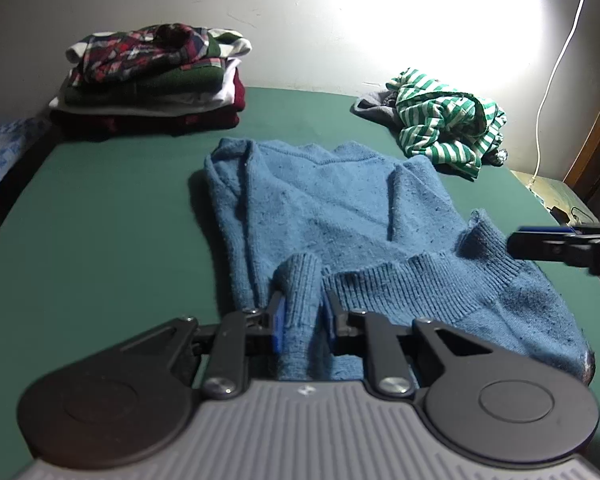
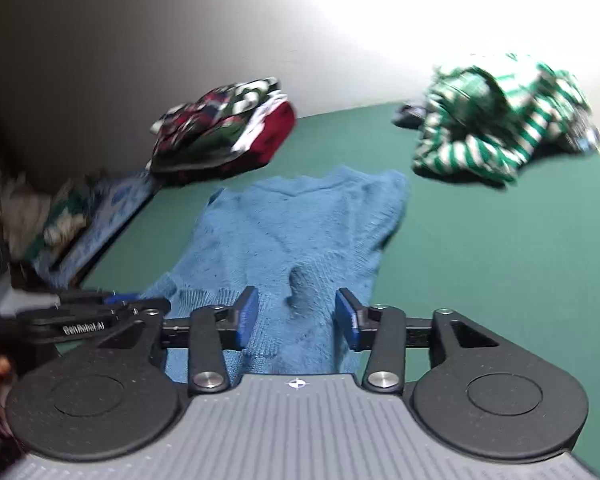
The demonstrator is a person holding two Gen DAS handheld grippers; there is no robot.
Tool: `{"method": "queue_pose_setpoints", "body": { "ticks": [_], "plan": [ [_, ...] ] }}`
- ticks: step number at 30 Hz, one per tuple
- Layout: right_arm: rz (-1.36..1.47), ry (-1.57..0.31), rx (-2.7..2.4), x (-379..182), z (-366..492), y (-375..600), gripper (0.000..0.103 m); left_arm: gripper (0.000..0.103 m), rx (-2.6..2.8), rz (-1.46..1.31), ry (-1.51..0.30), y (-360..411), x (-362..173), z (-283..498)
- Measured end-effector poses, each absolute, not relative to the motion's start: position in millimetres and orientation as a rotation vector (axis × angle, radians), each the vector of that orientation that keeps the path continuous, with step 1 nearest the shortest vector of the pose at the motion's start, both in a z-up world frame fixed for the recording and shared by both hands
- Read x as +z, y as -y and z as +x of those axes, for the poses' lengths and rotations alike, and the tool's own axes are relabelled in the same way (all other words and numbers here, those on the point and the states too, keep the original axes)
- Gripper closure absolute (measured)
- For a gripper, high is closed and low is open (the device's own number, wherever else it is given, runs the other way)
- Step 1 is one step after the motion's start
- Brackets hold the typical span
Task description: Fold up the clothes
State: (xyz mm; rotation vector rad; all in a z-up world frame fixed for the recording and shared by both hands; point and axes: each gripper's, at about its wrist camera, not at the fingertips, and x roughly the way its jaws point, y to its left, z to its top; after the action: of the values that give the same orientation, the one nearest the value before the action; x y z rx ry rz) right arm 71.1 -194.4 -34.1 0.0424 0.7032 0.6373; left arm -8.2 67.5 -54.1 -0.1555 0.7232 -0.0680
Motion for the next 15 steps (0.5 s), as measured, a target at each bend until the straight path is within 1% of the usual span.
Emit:
{"method": "queue_pose_setpoints", "body": {
  "ticks": [3,5,6,7,8,9,12,15],
  "plan": [
    [-0.14,-0.662,0.628,-46.4,74.4,174.1,0.056,0.084,-0.061,-0.155,-0.72,-67.0,-56.6,-10.2],
    [-0.187,-0.676,0.635,-55.2,79.8,170.7,0.057,0.082,-0.054,-0.16,-0.713,-68.3,-56.1,-11.5],
    [-0.19,-0.685,0.64,-57.4,82.5,172.2,0.061,0.081,-0.051,-0.162,-0.71,-69.0,-55.5,-12.3],
    [-0.171,-0.702,0.654,-55.2,84.6,175.3,0.076,0.081,-0.048,-0.165,-0.705,-69.7,-55.0,-13.5],
    [-0.14,-0.722,0.671,-50.8,86.4,179.2,0.081,0.08,-0.047,-0.17,-0.697,-70.8,-53.9,-15.6],
    [-0.11,-0.743,0.689,-46.4,88.2,183.2,0.088,0.08,-0.045,-0.179,-0.686,-72.2,-52.0,-18.2],
    [0.13,-0.852,0.742,-36.4,97.7,207.0,0.09,0.081,-0.035,-0.211,-0.653,-78.2,-47.0,-26.1],
    [0.387,-0.953,0.744,-44.5,110.7,231.1,0.09,0.082,-0.017,-0.236,-0.644,-84.6,-46.4,-28.5]
  ]
}}
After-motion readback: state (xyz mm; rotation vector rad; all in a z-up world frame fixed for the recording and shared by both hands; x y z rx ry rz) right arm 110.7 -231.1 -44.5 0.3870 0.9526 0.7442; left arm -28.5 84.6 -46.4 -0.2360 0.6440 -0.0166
